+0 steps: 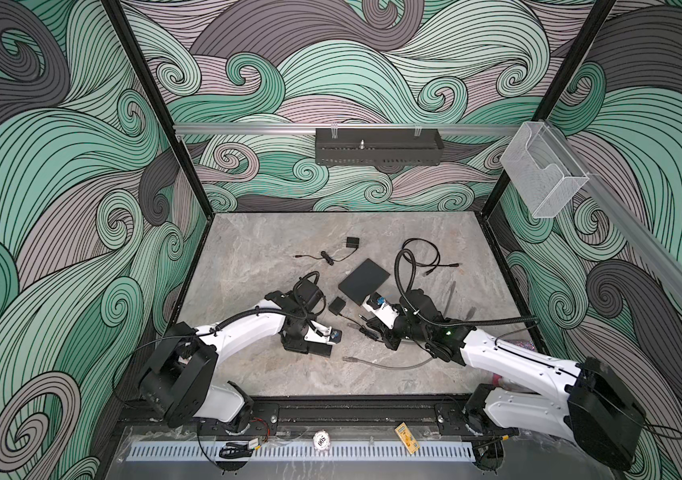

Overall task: Insert the plug into the switch port
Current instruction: 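Grasp the ribbed black switch box with the left gripper while right holds plug, then raise the ribbed box toward the plug with the left gripper while right aligns it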

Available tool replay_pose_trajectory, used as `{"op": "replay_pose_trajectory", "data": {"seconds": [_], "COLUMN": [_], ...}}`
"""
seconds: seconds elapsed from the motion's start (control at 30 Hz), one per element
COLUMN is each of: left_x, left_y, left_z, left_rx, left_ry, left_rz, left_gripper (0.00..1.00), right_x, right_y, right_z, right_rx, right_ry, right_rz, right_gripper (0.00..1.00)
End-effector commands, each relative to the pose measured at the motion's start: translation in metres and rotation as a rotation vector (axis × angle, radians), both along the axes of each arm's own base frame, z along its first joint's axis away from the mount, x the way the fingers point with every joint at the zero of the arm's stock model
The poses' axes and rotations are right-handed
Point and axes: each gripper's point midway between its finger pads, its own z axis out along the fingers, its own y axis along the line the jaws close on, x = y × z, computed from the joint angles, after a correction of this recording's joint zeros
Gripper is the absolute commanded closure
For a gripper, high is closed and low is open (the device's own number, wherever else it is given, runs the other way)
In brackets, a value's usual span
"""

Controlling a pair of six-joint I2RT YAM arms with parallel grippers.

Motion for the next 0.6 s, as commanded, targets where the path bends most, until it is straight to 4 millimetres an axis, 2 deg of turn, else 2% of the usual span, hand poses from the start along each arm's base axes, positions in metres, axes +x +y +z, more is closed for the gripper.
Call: {"op": "replay_pose_trajectory", "data": {"seconds": [0.0, 0.1, 0.23, 0.3, 0.37, 0.43, 0.47, 0.57], "left_x": [0.002, 0.003, 0.004, 0.004, 0.007, 0.013, 0.018, 0.039], "left_y": [-0.006, -0.005, -0.007, -0.009, -0.011, -0.015, -0.018, -0.031], "left_z": [0.0, -0.006, -0.007, -0.005, 0.001, 0.014, 0.026, 0.082], "left_rx": [-0.023, -0.008, -0.012, -0.022, -0.036, -0.06, -0.083, -0.259], "left_ry": [0.039, 0.053, 0.061, 0.055, 0.04, 0.003, -0.026, -0.16], "left_rz": [-0.045, -0.031, -0.02, -0.024, -0.025, 0.011, 0.056, 0.254], "left_gripper": [0.73, 0.63, 0.47, 0.02, 0.01, 0.01, 0.01, 0.01], "right_x": [0.002, 0.011, 0.032, 0.041, 0.039, 0.032, 0.025, 0.008], "right_y": [-0.002, -0.005, -0.015, -0.019, -0.019, -0.016, -0.015, -0.008], "right_z": [-0.002, 0.01, 0.051, 0.069, 0.071, 0.06, 0.052, 0.03], "right_rx": [-0.049, -0.082, -0.148, -0.174, -0.194, -0.195, -0.198, -0.221], "right_ry": [0.002, -0.055, -0.207, -0.272, -0.292, -0.253, -0.215, -0.168], "right_rz": [-0.004, -0.019, -0.058, -0.071, -0.036, -0.004, 0.016, 0.058], "right_gripper": [1.0, 1.0, 1.0, 1.0, 1.0, 1.0, 1.0, 1.0]}}
